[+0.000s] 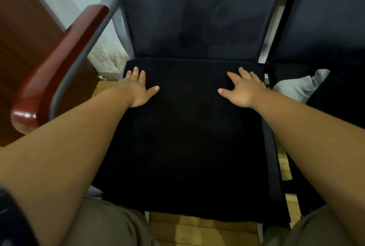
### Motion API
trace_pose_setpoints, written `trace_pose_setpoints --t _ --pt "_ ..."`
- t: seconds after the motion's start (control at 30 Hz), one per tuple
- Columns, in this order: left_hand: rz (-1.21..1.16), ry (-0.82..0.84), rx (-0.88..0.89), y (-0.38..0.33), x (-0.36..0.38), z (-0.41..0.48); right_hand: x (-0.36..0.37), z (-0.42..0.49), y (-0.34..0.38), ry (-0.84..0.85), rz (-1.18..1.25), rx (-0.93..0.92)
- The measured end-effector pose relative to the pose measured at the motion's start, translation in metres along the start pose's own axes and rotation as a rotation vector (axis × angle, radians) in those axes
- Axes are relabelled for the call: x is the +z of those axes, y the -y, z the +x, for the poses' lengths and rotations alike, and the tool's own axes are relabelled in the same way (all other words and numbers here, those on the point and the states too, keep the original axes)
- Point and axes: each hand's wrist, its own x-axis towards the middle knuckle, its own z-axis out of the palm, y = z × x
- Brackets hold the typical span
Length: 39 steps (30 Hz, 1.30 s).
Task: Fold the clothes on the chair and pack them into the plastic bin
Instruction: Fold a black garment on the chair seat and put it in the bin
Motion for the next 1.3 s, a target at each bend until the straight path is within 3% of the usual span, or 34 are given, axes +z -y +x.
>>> trace_pose_setpoints --t 0.23,0.37,0.53,0.63,1.0,1.3 --pt "-0.119 -0.118 0.018 0.008 -0.002 0.015 0.000 0.005 0.004 -0.039 0.017 0.012" --pt "-0.258 -0.270 -0.122 0.020 -0.011 0.016 0.000 0.001 0.007 -0.071 0.021 0.006" --pt "-0.750 -0.202 -0.202 0.038 -0.009 0.019 0.002 -0.003 0.018 -0.087 0.020 -0.054" --pt "-0.888 -0.206 -0.195 0.037 -0.007 0.018 0.004 -0.004 0.025 -0.076 -0.010 -0.069" --pt "-0.782 -0.258 -0.112 0.038 -0.005 0.026 0.011 -0.003 0.025 -0.089 -0.032 -0.067" --pt "-0.852 -0.241 -0.196 0.031 -0.004 0.031 0.010 -0.003 0.023 -0.091 -0.022 -0.075"
